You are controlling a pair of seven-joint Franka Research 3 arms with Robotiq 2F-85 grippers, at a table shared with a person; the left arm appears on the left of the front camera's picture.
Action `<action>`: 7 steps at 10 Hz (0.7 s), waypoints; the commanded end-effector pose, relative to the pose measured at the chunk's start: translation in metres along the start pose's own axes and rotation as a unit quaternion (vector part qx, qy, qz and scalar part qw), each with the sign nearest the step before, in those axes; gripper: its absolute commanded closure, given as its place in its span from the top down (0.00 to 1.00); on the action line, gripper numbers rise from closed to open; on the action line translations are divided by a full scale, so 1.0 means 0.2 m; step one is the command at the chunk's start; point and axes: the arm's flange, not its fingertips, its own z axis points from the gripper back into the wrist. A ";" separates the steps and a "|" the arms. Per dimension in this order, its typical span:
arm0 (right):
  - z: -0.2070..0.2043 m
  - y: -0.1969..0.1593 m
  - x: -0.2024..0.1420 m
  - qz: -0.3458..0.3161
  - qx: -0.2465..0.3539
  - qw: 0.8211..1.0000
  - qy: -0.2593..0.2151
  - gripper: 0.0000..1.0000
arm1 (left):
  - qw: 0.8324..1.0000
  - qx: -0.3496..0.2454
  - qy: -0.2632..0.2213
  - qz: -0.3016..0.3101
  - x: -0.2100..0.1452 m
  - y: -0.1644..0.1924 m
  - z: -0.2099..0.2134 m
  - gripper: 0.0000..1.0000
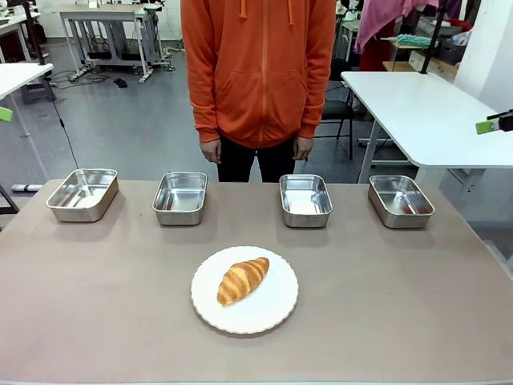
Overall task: Place the bread in the container.
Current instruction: Place the Butter Roll into the Airtight Container indicated by the human.
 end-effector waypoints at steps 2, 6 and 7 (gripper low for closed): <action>0.01 0.00 0.00 0.002 0.000 1.000 -0.001 1.00 | 1.000 0.000 -0.003 0.002 0.00 0.00 0.00 1.00; 0.01 0.00 0.00 0.002 0.000 1.000 -0.001 1.00 | 1.000 0.000 -0.003 0.002 0.00 0.00 0.00 1.00; 0.01 0.00 0.00 0.002 0.000 1.000 -0.001 1.00 | 1.000 0.000 -0.003 0.002 0.00 0.00 0.00 1.00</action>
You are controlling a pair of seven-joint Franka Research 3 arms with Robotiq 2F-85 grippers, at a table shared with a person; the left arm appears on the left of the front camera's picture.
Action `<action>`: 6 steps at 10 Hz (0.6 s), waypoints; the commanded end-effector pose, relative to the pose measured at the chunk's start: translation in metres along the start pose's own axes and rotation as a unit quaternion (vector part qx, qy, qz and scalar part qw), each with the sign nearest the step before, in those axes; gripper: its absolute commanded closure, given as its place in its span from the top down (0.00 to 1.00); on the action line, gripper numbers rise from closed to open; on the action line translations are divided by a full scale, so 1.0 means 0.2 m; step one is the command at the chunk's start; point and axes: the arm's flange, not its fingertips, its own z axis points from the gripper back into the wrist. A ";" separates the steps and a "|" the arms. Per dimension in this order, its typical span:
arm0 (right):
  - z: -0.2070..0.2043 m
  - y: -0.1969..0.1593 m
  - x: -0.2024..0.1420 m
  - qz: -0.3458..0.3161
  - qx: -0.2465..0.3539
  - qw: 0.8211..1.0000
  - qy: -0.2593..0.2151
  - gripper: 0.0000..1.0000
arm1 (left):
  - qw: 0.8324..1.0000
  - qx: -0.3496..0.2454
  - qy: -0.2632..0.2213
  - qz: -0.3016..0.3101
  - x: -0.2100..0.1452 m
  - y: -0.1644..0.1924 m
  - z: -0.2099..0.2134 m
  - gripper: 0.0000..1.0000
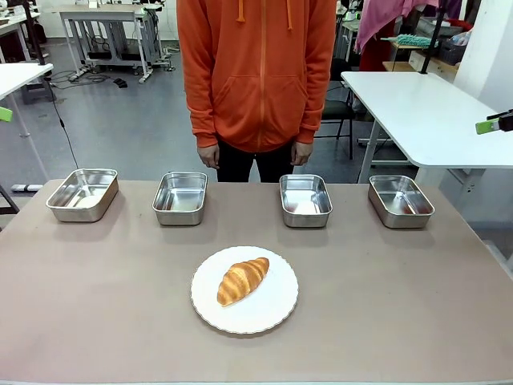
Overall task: Place the bread in the container.
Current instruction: Place the Butter Roll into the Airtight Container indicated by the human.
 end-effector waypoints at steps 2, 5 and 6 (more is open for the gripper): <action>0.01 0.00 0.00 0.002 0.000 1.000 -0.001 1.00 | 1.000 0.000 -0.003 0.002 0.00 0.00 0.00 1.00; 0.01 0.00 0.00 0.002 0.000 1.000 -0.001 1.00 | 1.000 0.000 -0.003 0.002 0.00 0.00 0.00 1.00; 0.01 0.00 0.00 0.002 0.000 1.000 -0.001 1.00 | 1.000 0.000 -0.003 0.002 0.00 0.00 0.00 1.00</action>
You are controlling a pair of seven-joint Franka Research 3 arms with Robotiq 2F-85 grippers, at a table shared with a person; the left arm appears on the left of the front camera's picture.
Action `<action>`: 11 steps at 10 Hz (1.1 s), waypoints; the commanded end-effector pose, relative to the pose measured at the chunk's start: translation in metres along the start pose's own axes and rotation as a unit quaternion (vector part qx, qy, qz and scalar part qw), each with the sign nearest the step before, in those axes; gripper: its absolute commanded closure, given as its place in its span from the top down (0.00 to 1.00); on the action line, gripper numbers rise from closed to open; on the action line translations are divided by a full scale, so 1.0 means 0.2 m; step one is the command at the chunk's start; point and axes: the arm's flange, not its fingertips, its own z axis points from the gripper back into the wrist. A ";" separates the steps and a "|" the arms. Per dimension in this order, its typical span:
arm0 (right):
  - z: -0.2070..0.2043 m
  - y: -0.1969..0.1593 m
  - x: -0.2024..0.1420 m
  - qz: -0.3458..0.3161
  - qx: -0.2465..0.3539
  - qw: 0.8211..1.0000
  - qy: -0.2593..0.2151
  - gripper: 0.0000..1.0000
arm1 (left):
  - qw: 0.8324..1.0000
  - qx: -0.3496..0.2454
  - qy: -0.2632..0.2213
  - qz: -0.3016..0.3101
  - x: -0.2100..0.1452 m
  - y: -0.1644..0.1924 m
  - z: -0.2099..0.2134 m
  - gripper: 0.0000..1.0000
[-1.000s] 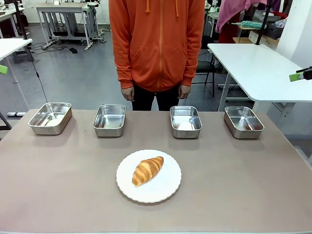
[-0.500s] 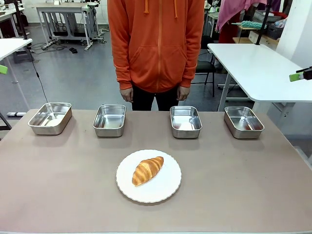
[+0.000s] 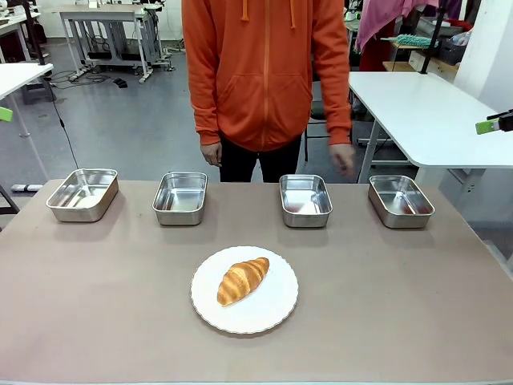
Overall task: Place the bread in the container.
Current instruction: Place the Butter Roll into the Airtight Container indicated by the human.
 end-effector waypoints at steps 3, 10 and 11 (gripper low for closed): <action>0.01 0.00 0.00 0.002 0.000 1.000 -0.001 1.00 | 1.000 0.000 -0.003 0.002 0.00 0.00 0.00 1.00; 0.01 0.00 0.00 0.002 0.000 1.000 -0.001 1.00 | 1.000 0.000 -0.003 0.002 0.00 0.00 0.00 1.00; 0.01 0.00 0.00 0.002 0.000 1.000 -0.001 1.00 | 1.000 0.000 -0.003 0.002 0.00 0.00 0.00 1.00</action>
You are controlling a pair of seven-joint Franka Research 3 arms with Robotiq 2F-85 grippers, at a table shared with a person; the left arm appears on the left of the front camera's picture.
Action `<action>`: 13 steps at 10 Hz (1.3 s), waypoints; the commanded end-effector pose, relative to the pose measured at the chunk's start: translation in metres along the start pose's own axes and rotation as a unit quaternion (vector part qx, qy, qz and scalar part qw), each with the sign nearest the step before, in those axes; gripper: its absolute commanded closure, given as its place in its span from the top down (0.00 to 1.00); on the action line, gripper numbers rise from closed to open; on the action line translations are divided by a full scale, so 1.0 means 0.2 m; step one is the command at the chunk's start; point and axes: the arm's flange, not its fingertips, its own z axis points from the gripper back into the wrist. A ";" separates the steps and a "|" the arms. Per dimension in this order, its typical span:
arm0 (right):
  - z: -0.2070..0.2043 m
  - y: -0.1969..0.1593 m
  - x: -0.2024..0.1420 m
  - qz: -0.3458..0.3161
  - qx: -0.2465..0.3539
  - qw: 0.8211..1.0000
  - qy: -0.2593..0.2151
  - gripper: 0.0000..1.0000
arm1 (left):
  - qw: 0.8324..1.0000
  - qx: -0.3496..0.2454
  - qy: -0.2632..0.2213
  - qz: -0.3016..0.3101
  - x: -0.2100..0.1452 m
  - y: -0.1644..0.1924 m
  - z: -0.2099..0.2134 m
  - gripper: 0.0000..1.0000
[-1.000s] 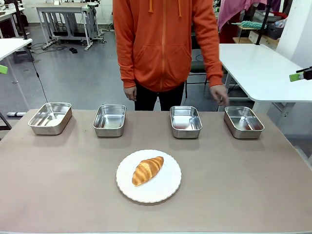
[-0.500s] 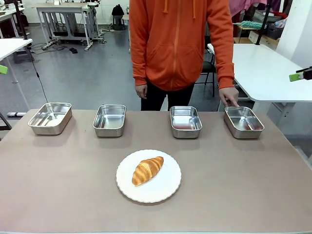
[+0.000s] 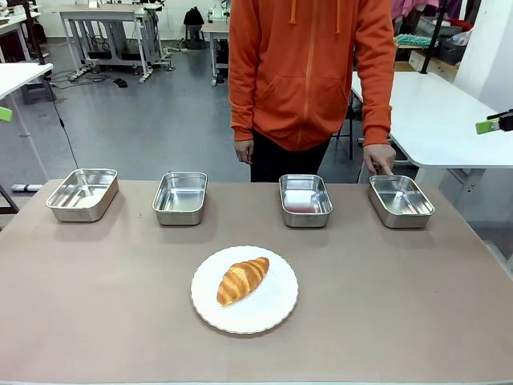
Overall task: Place the bread in the container.
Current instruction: Place the Butter Roll into the Airtight Container indicated by the human.
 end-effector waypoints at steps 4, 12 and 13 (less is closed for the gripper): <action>0.01 0.00 0.00 0.002 0.000 1.000 -0.001 1.00 | 1.000 0.000 -0.003 0.002 0.00 0.00 0.00 1.00; -0.64 0.96 0.62 -0.055 -0.092 0.987 0.123 1.00 | 1.000 0.000 -0.003 0.002 0.00 0.00 0.00 1.00; -0.78 1.10 0.68 -0.063 -0.113 0.980 0.149 1.00 | 1.000 0.000 -0.003 0.002 0.00 0.00 0.00 1.00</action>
